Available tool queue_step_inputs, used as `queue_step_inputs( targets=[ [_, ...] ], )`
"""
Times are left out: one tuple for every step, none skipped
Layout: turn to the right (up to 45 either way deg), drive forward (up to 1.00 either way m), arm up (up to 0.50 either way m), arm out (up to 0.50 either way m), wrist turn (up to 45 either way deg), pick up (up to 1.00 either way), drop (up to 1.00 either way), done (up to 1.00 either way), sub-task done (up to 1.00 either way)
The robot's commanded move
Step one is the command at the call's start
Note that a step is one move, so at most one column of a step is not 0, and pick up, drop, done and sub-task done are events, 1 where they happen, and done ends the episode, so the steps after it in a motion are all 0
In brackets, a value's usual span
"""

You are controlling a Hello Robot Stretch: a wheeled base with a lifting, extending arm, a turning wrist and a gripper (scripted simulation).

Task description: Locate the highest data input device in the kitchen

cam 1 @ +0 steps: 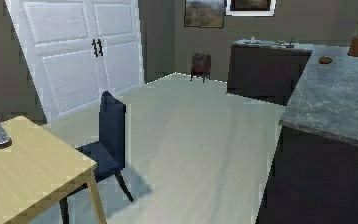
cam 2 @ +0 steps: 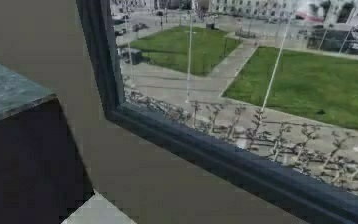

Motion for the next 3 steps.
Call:
queue_step_inputs(
  targets=[
    [0.0,1.00,0.00,0.00,0.0,0.00,0.00,0.00,0.00],
    [0.0,0.55,0.00,0.00,0.0,0.00,0.00,0.00,0.00],
    [-36.0,0.00,0.00,0.00,0.0,0.00,0.00,0.00,0.00]
  ],
)
